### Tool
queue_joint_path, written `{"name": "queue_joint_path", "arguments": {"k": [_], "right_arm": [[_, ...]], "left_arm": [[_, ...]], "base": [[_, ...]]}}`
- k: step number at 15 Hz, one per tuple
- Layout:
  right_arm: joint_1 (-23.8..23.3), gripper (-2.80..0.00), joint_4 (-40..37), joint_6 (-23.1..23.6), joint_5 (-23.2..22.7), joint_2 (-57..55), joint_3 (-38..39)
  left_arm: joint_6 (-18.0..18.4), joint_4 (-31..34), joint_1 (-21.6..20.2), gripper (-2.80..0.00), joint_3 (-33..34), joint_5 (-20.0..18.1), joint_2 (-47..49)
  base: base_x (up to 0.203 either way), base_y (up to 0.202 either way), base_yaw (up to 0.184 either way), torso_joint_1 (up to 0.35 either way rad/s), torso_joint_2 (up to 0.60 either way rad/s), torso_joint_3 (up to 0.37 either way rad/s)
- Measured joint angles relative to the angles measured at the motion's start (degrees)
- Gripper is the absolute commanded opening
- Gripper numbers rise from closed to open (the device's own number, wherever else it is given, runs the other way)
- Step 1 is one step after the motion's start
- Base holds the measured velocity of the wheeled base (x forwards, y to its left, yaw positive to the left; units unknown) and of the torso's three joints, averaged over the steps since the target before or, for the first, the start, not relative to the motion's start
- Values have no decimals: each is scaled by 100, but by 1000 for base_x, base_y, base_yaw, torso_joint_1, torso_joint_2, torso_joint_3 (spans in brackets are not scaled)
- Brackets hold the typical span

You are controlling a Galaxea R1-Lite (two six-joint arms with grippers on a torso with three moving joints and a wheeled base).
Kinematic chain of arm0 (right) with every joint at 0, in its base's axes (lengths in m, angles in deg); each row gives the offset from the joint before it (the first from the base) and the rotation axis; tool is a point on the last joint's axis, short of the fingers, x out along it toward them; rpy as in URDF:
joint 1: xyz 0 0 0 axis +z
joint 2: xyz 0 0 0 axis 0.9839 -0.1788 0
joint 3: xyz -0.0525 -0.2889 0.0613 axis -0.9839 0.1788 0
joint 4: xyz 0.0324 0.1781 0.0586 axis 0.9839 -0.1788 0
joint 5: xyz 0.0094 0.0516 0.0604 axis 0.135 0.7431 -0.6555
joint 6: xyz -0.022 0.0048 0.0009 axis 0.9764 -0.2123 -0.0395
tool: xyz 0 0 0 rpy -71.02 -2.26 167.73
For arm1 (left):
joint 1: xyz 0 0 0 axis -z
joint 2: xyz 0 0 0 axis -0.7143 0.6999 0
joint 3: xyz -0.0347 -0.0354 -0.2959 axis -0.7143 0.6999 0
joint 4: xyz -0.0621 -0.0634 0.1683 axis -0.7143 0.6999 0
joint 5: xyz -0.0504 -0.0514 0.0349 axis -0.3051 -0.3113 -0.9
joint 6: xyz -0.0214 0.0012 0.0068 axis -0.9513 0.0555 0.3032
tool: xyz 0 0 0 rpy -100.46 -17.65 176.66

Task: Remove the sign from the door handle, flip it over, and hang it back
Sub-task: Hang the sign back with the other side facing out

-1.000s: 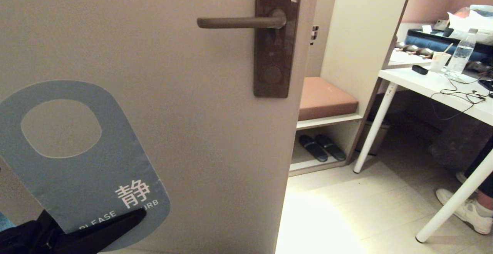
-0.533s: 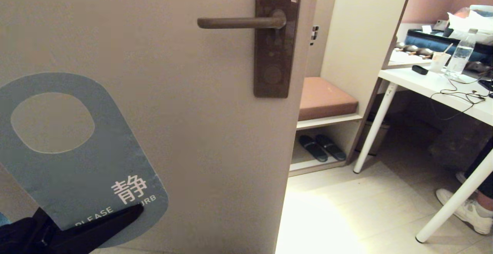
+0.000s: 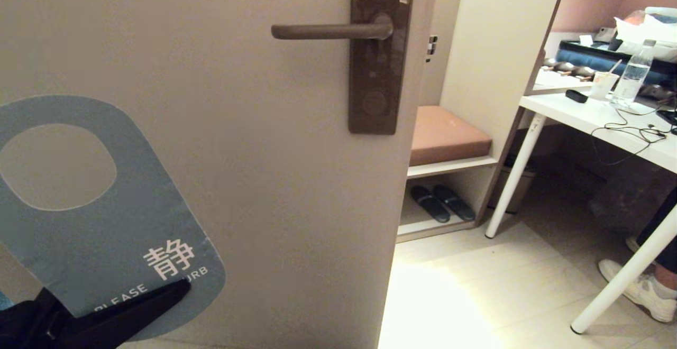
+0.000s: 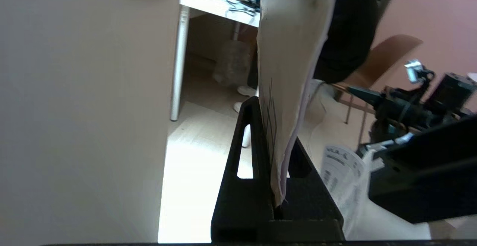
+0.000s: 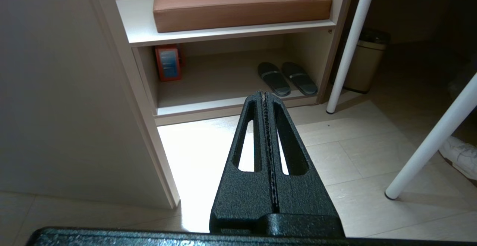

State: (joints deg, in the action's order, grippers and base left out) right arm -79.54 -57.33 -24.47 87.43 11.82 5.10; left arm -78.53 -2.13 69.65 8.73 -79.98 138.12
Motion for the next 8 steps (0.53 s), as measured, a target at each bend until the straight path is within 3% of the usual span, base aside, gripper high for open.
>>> {"name": "queue_joint_path", "arguments": {"k": [5, 8], "right_arm": [[-5, -280, 4, 0, 0, 5, 6], [-9, -280, 194, 2, 1, 5, 50]], "left_arm": [[7, 23, -76, -280, -442, 569, 96], [75, 16, -316, -280, -629, 654, 272]], "base": [[0, 0, 0, 0, 0, 0], [0, 0, 0, 0, 0, 0]]}}
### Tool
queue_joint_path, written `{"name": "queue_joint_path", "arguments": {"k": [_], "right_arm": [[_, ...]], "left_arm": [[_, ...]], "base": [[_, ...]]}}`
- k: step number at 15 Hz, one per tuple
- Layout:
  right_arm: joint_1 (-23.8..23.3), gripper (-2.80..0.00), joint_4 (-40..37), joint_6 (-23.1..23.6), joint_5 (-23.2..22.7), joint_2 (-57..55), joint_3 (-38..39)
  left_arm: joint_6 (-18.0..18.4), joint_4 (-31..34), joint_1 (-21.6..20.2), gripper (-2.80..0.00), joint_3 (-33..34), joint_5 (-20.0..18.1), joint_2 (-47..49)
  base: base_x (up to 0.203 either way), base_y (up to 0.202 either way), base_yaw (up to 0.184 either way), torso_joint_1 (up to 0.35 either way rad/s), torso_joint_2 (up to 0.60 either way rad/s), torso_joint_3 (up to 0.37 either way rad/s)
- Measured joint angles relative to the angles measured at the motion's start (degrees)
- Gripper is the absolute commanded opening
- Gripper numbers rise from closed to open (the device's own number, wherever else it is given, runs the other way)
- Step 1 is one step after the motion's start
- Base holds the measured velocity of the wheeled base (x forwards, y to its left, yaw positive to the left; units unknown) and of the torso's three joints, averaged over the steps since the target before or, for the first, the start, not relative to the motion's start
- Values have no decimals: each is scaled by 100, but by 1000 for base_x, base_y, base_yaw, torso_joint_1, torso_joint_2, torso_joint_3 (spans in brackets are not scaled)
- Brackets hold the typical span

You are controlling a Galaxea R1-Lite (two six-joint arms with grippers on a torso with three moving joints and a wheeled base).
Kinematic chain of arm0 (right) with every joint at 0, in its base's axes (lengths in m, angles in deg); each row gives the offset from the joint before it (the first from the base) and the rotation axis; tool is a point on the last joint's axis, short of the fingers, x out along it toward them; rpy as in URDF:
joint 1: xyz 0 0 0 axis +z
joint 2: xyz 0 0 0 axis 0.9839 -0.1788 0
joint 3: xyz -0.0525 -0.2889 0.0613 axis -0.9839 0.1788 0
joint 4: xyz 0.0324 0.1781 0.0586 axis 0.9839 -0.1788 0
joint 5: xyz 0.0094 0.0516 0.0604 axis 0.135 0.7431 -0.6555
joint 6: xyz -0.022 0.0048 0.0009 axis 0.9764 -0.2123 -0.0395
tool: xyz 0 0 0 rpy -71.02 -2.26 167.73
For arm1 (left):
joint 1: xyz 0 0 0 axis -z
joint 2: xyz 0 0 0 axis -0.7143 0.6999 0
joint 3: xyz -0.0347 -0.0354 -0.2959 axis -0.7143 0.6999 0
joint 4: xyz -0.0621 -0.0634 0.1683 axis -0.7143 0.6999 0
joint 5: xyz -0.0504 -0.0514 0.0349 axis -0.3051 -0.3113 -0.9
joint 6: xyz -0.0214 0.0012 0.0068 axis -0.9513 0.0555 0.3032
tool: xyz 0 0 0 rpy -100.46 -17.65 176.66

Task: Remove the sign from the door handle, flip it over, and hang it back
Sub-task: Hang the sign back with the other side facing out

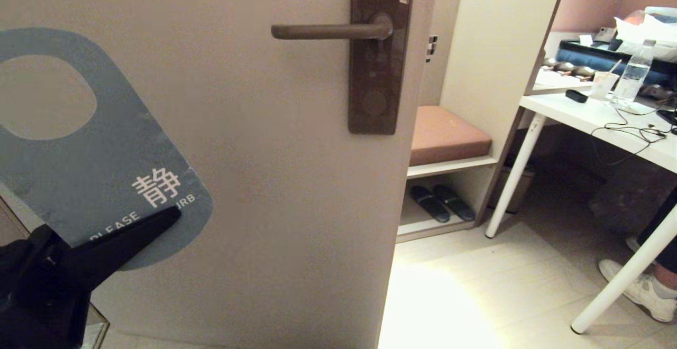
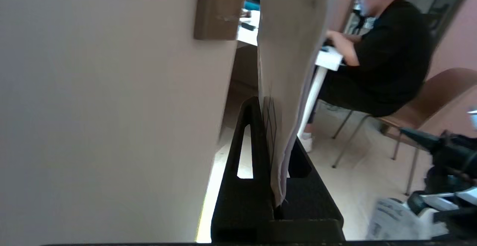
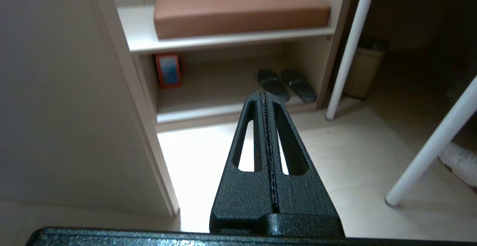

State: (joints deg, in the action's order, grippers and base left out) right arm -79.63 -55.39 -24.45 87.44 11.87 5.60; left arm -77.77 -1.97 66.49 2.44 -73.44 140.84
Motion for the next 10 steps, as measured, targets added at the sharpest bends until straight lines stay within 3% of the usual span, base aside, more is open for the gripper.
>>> {"name": "queue_joint_path", "arguments": {"k": [6, 10], "right_arm": [[0, -280, 167, 0, 0, 0, 77], [0, -280, 167, 0, 0, 0, 77]], "left_arm": [[587, 0, -323, -280, -70, 159, 365], [645, 0, -426, -280, -294, 674, 723]], "base": [[0, 0, 0, 0, 0, 0], [0, 0, 0, 0, 0, 0]]}}
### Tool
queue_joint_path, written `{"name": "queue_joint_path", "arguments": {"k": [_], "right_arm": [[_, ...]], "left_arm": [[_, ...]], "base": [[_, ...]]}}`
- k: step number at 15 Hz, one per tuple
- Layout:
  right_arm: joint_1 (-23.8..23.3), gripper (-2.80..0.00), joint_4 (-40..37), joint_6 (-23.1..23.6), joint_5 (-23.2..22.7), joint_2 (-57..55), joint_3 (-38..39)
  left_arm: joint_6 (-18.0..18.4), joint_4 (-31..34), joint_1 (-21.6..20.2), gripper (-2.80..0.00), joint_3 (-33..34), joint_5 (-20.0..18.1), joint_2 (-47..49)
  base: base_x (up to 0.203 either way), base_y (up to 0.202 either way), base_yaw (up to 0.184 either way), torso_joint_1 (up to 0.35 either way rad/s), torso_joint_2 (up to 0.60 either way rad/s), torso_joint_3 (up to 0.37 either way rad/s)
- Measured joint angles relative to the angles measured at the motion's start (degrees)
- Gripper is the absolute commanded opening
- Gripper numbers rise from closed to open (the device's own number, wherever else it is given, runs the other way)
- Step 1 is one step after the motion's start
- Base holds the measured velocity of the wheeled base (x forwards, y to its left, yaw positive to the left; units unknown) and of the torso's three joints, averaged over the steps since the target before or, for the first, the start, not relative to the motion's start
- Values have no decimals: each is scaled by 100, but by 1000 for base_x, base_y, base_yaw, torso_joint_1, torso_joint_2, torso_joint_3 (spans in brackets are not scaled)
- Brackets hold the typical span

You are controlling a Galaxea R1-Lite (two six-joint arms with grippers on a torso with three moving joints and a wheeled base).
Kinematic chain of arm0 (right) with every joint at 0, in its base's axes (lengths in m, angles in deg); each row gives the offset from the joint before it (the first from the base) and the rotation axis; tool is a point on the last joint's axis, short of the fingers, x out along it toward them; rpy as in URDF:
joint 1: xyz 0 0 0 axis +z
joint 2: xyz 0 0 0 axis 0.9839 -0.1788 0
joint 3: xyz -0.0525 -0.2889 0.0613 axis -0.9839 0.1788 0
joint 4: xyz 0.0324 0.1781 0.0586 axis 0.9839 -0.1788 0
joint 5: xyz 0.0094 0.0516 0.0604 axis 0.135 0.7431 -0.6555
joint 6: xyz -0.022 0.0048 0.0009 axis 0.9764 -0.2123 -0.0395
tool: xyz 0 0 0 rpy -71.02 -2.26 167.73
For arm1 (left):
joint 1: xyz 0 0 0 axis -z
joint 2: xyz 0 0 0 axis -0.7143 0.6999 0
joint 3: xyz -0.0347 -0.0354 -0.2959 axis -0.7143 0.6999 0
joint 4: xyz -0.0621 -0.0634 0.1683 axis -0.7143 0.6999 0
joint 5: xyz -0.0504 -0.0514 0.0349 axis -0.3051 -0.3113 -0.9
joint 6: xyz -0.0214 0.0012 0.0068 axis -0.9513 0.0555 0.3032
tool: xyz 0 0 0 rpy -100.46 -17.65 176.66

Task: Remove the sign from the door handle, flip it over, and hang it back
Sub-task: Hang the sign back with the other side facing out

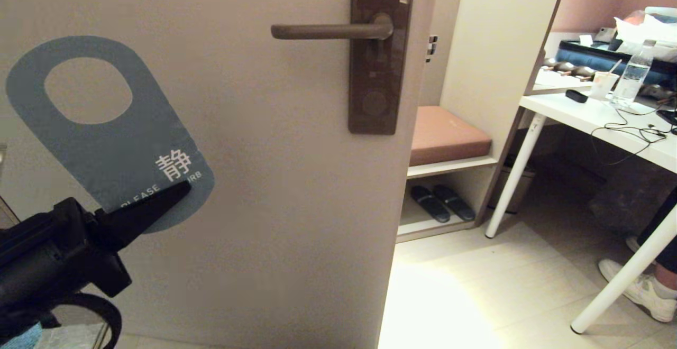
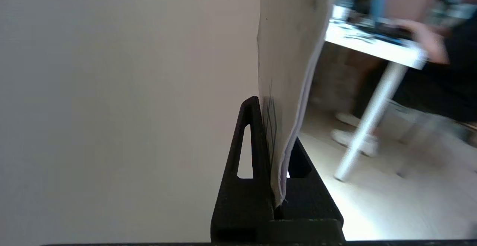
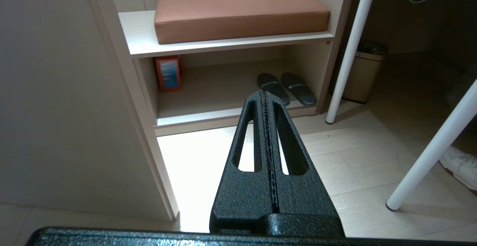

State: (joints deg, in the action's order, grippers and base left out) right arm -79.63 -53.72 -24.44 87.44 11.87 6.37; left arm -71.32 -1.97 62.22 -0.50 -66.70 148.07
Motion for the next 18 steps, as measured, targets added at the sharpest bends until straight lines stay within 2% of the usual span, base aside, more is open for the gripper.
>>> {"name": "queue_joint_path", "arguments": {"k": [2, 4, 8, 9, 13, 18], "right_arm": [[2, -280, 0, 1, 0, 0, 0], [0, -280, 0, -2, -2, 0, 0], [0, -280, 1, 0, 1, 0, 0], [0, -280, 0, 1, 0, 0, 0], [2, -280, 0, -1, 0, 0, 0], [2, -280, 0, -2, 0, 0, 0]], "left_arm": [[89, 0, 0, -280, -125, 243, 177], [253, 0, 0, -280, -234, 286, 350], [994, -2, 20, -280, -512, 487, 718], [1070, 0, 43, -280, -618, 606, 797], [1101, 35, 302, -280, -890, 1066, 956], [1136, 137, 372, -280, -932, 1136, 986]], "base": [[0, 0, 0, 0, 0, 0], [0, 0, 0, 0, 0, 0], [0, 0, 0, 0, 0, 0], [0, 0, 0, 0, 0, 0], [0, 0, 0, 0, 0, 0], [0, 0, 0, 0, 0, 0]]}}
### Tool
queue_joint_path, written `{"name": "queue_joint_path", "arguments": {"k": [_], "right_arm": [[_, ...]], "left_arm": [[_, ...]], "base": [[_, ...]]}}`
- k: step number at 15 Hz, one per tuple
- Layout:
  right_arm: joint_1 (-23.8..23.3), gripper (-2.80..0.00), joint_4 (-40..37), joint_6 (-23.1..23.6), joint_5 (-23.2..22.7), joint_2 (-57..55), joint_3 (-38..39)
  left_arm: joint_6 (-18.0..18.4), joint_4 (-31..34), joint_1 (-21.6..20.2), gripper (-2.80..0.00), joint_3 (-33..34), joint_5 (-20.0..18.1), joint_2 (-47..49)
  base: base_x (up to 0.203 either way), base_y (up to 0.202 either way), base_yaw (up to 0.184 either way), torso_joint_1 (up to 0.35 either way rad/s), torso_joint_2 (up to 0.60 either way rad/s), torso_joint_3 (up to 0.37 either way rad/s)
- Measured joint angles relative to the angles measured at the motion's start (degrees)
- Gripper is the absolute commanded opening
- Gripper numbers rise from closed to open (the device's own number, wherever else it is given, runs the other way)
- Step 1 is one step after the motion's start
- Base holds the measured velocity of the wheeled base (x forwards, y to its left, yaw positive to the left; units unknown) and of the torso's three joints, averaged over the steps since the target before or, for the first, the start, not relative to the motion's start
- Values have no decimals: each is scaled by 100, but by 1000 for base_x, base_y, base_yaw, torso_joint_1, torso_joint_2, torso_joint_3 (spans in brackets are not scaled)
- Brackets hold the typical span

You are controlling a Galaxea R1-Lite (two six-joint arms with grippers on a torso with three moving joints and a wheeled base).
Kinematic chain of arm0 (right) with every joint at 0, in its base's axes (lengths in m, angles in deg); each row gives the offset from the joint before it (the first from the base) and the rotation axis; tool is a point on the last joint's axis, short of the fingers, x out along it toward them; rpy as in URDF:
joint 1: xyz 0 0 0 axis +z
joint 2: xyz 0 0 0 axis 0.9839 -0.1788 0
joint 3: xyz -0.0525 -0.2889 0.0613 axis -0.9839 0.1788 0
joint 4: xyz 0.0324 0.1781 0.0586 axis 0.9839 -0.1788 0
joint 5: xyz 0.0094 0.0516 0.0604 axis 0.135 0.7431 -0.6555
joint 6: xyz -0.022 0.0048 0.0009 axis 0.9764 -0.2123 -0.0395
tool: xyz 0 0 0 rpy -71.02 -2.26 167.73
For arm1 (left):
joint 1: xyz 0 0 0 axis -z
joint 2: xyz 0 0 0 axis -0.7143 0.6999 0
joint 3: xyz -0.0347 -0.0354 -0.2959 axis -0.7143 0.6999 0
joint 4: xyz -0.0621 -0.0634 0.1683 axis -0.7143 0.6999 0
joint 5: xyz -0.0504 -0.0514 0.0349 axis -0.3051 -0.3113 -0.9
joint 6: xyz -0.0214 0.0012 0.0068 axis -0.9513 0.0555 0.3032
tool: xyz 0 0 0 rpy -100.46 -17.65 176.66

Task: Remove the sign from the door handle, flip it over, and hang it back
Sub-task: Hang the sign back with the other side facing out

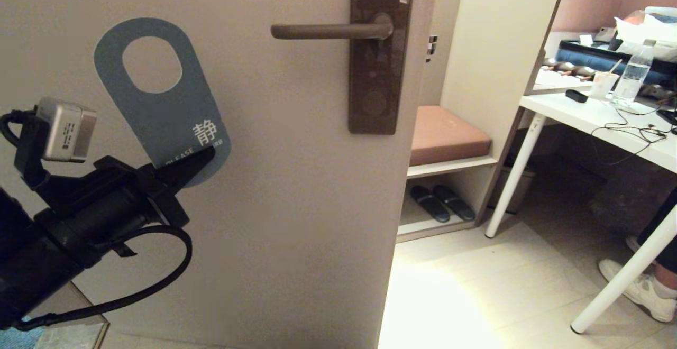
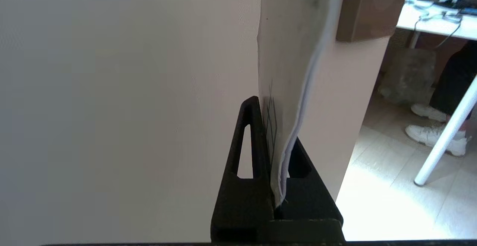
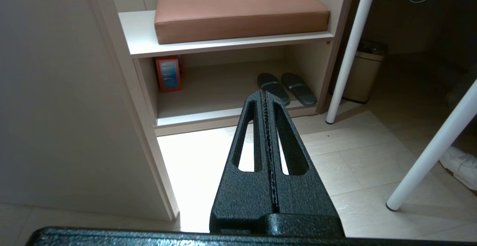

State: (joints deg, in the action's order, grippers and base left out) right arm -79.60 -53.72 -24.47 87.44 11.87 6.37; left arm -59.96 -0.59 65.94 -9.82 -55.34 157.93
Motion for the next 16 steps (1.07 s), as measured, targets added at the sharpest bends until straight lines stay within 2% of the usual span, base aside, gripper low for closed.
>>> {"name": "queue_joint_path", "arguments": {"k": [8, 11, 14, 16], "right_arm": [[-2, -280, 0, 0, 2, 0, 0], [0, -280, 0, 0, 2, 0, 0], [0, -280, 2, 0, 0, 0, 0], [0, -280, 0, -1, -2, 0, 0]], "left_arm": [[1, 91, 1, -280, -113, -3, 13], [149, 653, 43, -280, -335, 50, 3], [184, 1492, 277, -280, -913, 440, -49], [180, 2125, 551, -280, -1420, 980, -61]], "base": [[0, 0, 0, 0, 0, 0], [0, 0, 0, 0, 0, 0], [0, 0, 0, 0, 0, 0], [0, 0, 0, 0, 0, 0]]}}
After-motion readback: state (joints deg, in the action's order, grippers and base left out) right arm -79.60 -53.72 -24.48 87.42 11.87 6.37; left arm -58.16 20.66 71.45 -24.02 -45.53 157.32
